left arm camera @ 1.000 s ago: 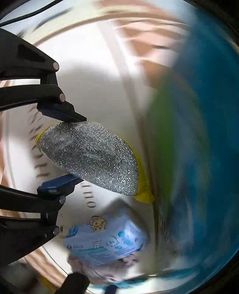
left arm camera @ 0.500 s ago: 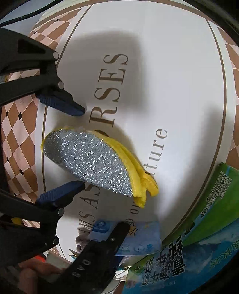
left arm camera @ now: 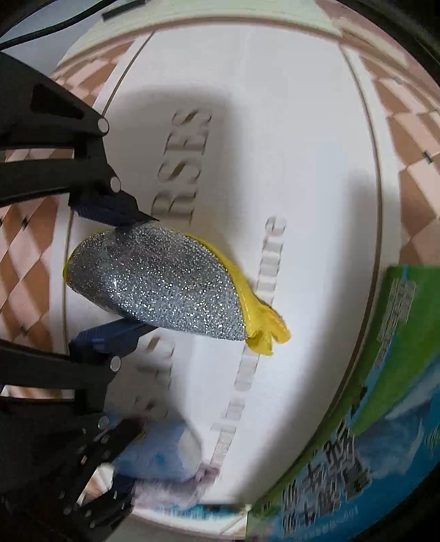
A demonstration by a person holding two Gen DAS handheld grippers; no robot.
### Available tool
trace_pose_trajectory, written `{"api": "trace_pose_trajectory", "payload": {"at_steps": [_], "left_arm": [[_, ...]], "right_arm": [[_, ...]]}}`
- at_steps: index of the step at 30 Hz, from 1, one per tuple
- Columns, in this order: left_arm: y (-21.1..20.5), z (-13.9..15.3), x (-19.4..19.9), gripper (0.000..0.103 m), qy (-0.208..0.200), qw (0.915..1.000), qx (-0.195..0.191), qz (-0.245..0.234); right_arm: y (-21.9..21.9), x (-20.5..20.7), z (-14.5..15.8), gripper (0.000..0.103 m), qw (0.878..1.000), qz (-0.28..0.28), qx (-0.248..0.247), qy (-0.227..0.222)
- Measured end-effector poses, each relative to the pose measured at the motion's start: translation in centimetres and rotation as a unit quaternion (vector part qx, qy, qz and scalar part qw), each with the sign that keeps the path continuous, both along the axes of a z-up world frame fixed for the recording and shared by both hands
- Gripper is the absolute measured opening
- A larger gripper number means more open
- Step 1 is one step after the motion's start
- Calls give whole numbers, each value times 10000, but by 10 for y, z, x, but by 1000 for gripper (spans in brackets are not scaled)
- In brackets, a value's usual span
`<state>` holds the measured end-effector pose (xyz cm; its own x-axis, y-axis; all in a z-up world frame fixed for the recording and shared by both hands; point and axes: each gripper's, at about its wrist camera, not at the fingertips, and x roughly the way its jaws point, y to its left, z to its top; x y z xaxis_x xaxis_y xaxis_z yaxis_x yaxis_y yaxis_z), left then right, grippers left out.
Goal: Organize soft objects
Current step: 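Drop silver scrubber in box with left tool while right drops milk packet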
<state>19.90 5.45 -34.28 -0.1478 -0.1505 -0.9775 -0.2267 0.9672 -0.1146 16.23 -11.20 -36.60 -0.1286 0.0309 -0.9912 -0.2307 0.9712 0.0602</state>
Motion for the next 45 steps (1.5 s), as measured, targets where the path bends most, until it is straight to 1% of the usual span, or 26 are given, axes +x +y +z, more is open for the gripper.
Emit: {"api": "trace_pose_trajectory", "payload": {"at_steps": [1,2,3,4,6,7,9,11,12,13,14,16,17,18,20,21,23,24,27,30,32,34,36,39,42,45], "left_arm": [[-1,4,-2,46,24,9997,-196,122],[-4,12,-3,46,-46,9996,-268,126],[-7,19,-3,46,-142,9996,-226,74],[-9,28,-3,46,-243,9995,-201,28],[-13,51,-6,46,-374,9986,-364,18],[-15,65,-5,46,-444,9978,-490,24],[-7,87,1,46,-602,9961,-642,22],[-3,116,13,46,-837,9931,-821,-21],[-11,129,15,46,-908,9916,-917,-60],[-11,140,24,46,-953,9899,-1043,-67],[-17,153,40,46,-1002,9872,-1241,-30],[-22,172,69,46,-1098,9838,-1413,-104],[-34,175,79,46,-1150,9834,-1398,-137],[-36,181,96,46,-1208,9831,-1361,-188],[-49,180,128,46,-1235,9844,-1231,-219],[-47,178,142,46,-1170,9853,-1227,-184],[-45,164,171,46,-958,9864,-1334,-6],[-45,156,179,46,-870,9873,-1328,52],[-46,124,205,46,-461,9915,-1209,143],[-54,94,218,46,-135,9943,-1053,55],[-59,81,218,46,32,9956,-934,-73],[-63,70,218,46,172,9956,-910,-132],[-64,58,217,46,310,9954,-900,-71],[-64,43,220,46,411,9954,-862,-48],[-64,38,219,47,457,9954,-839,-69],[-65,38,218,48,436,9953,-862,-70]], "right_arm": [[-3,2,2,45,10000,-57,4,-12],[-4,1,4,42,9999,-102,40,-39],[-5,10,9,42,9998,-148,77,-74],[-7,11,17,41,9997,-180,122,-146],[-8,6,33,41,9991,-240,227,-248],[-12,6,47,41,9985,-293,353,-308],[-18,6,70,40,9971,-339,536,-411],[-29,9,106,40,9944,-397,760,-626],[-43,12,121,40,9928,-430,851,-718],[-53,20,142,40,9901,-511,985,-856],[-59,25,157,40,9879,-585,1083,-945],[-72,43,188,40,9824,-733,1313,-1105],[-75,50,199,40,9805,-746,1392,-1165],[-67,58,208,40,9793,-735,1440,-1217],[-69,86,220,40,9772,-746,1465,-1343],[-69,97,220,40,9769,-769,1440,-1378],[-65,136,209,40,9768,-949,1395,-1315],[-59,146,200,40,9768,-1007,1394,-1275],[-58,182,162,40,9780,-1293,1269,-1031],[-57,194,125,40,9783,-1438,1247,-822],[-53,202,109,40,9788,-1465,1229,-731],[-50,208,98,40,9789,-1481,1261,-618],[-48,213,91,40,9797,-1484,1235,-540],[-44,218,82,40,9811,-1451,1200,-455],[-39,220,71,40,9823,-1437,1146,-370],[-35,221,66,41,9827,-1431,1134,-298]]}}
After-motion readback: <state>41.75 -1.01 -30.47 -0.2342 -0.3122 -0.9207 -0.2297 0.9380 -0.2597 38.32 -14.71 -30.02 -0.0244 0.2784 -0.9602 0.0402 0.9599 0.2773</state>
